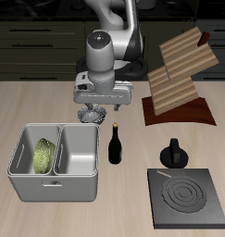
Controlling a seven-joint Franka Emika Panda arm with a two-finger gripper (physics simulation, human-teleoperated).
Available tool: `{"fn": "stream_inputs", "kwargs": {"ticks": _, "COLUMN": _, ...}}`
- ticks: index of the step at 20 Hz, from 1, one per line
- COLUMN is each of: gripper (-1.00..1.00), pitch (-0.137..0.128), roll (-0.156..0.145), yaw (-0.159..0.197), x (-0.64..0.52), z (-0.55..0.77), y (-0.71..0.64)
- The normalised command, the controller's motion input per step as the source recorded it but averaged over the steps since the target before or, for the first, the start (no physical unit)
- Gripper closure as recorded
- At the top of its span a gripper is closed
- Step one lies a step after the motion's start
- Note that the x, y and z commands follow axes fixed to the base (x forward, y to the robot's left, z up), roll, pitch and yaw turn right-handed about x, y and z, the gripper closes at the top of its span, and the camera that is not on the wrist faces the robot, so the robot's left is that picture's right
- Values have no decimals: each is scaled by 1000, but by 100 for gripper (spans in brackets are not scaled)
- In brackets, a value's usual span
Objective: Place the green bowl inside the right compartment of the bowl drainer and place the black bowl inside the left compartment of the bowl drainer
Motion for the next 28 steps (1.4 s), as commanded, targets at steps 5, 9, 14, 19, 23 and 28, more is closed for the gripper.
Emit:
{"fn": "stream_inputs", "kwargs": {"ticks": 5, "gripper": -100, "pitch": 20, "roll": 18, "yaw": -34, "x": -42, "z": -170, "y": 101}}
{"fn": "stream_inputs", "kwargs": {"ticks": 9, "gripper": -100, "pitch": 30, "roll": 1, "yaw": -22, "x": 31, "z": -200, "y": -27}}
{"fn": "stream_inputs", "kwargs": {"ticks": 14, "gripper": -100, "pitch": 34, "roll": 0, "yaw": -18, "x": 13, "z": -214, "y": -99}}
{"fn": "stream_inputs", "kwargs": {"ticks": 19, "gripper": -100, "pitch": 44, "roll": 18, "yaw": -20, "x": -8, "z": -319, "y": 27}}
{"fn": "stream_inputs", "kwargs": {"ticks": 23, "gripper": 100, "pitch": 52, "roll": 38, "yaw": -30, "x": -90, "z": -307, "y": 118}}
{"fn": "stream_inputs", "kwargs": {"ticks": 28, "gripper": 100, "pitch": -1, "roll": 21, "yaw": -3, "x": -127, "z": -36, "y": 44}}
